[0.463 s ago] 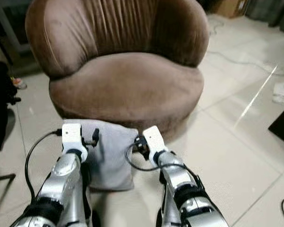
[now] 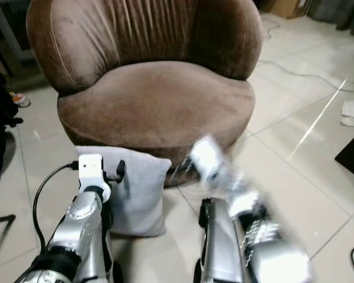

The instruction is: Move the pillow to the sofa from floor

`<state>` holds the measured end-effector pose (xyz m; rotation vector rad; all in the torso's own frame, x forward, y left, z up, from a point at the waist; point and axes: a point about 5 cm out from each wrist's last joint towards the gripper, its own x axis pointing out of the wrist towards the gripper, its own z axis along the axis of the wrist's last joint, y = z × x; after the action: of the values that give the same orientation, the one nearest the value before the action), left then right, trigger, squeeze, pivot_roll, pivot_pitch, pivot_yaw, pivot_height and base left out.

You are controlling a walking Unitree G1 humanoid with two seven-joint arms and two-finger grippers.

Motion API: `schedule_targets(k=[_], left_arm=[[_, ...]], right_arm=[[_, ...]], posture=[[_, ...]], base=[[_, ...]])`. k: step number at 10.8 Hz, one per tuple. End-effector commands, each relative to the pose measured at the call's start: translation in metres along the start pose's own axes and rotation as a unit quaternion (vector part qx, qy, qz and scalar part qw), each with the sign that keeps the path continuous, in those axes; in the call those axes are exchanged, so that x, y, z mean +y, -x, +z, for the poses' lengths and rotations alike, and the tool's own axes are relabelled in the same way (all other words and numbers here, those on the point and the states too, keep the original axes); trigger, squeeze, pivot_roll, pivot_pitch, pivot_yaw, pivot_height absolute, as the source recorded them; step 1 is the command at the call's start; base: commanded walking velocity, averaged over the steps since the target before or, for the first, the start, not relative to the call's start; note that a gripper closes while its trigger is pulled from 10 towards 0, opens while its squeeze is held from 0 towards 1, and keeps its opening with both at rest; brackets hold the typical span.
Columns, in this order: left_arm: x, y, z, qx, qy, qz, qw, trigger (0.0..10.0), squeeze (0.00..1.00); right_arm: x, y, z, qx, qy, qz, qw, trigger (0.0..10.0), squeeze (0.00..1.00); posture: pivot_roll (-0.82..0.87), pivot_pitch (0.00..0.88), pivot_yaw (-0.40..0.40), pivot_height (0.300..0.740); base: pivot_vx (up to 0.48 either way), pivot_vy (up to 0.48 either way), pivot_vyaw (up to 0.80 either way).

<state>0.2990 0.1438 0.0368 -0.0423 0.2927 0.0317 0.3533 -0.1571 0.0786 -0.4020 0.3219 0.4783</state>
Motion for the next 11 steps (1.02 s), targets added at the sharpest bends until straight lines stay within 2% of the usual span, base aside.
schedule_targets(k=[1, 2, 5, 9, 11], left_arm=[[-0.003, -0.001, 0.001, -0.002, 0.003, 0.003, 1.000, 10.0, 0.00], [-0.006, -0.001, 0.001, -0.003, 0.006, 0.003, 1.000, 10.0, 0.00], [-0.011, 0.000, 0.000, -0.002, 0.013, 0.002, 1.000, 10.0, 0.00], [-0.022, 0.008, -0.002, -0.010, 0.017, 0.002, 1.000, 10.0, 0.00], [-0.019, 0.012, -0.005, -0.009, 0.018, 0.009, 1.000, 10.0, 0.00]], right_arm=[[0.000, -0.001, 0.000, 0.008, 0.003, 0.010, 1.000, 10.0, 0.00], [-0.001, -0.002, 0.001, 0.017, 0.016, 0.017, 1.000, 10.0, 0.00], [0.015, -0.010, 0.004, 0.039, 0.095, 0.069, 0.992, 10.0, 0.00], [0.014, -0.018, 0.027, 0.046, 0.191, 0.092, 0.976, 10.0, 0.00], [0.017, -0.022, 0.037, 0.051, 0.246, 0.097, 0.963, 10.0, 0.00]], posture=[[-0.09, 0.000, -0.030, 0.411], [-0.08, 0.000, -0.040, 0.411], [-0.08, 0.000, -0.052, 0.411], [-0.05, 0.000, -0.117, 0.411], [-0.03, 0.000, -0.123, 0.411]], base=[[0.000, 0.000, 0.00], [0.000, 0.000, 0.00], [0.000, 0.000, 0.00], [0.000, 0.000, 0.00], [0.000, 0.000, 0.00]])
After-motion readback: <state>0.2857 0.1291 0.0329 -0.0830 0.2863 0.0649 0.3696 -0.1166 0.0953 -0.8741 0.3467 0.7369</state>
